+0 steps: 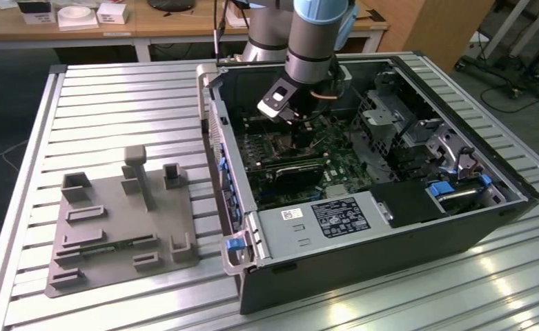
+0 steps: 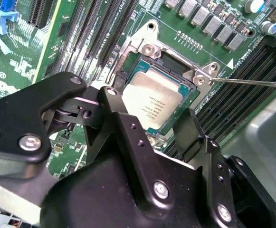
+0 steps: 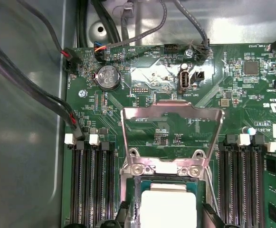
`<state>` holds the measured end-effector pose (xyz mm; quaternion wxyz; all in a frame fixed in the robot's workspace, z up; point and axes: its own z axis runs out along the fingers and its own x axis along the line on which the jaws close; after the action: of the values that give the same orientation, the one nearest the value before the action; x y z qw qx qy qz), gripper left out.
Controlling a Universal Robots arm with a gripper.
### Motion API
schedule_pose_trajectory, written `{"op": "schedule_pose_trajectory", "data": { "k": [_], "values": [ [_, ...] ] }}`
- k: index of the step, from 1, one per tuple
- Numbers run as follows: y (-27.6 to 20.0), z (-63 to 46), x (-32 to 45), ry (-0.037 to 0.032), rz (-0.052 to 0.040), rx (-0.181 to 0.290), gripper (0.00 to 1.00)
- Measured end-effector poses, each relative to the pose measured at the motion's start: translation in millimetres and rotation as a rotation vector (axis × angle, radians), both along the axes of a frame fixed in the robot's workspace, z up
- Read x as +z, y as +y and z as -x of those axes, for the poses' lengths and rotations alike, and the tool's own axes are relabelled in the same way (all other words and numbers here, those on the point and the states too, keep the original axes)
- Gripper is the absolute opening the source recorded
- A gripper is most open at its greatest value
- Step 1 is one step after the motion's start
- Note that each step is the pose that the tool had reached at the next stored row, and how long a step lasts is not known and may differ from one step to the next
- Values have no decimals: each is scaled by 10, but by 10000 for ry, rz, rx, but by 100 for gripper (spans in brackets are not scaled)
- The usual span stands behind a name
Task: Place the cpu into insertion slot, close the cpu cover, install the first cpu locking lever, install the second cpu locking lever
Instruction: 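Place the cpu into insertion slot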
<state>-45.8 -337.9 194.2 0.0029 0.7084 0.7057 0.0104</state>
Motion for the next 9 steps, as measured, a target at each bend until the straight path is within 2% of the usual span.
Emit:
{"op": "schedule_pose_trajectory", "data": {
  "k": [9],
  "values": [
    [9,0,-11,1,-72,2,67]
  ]
}}
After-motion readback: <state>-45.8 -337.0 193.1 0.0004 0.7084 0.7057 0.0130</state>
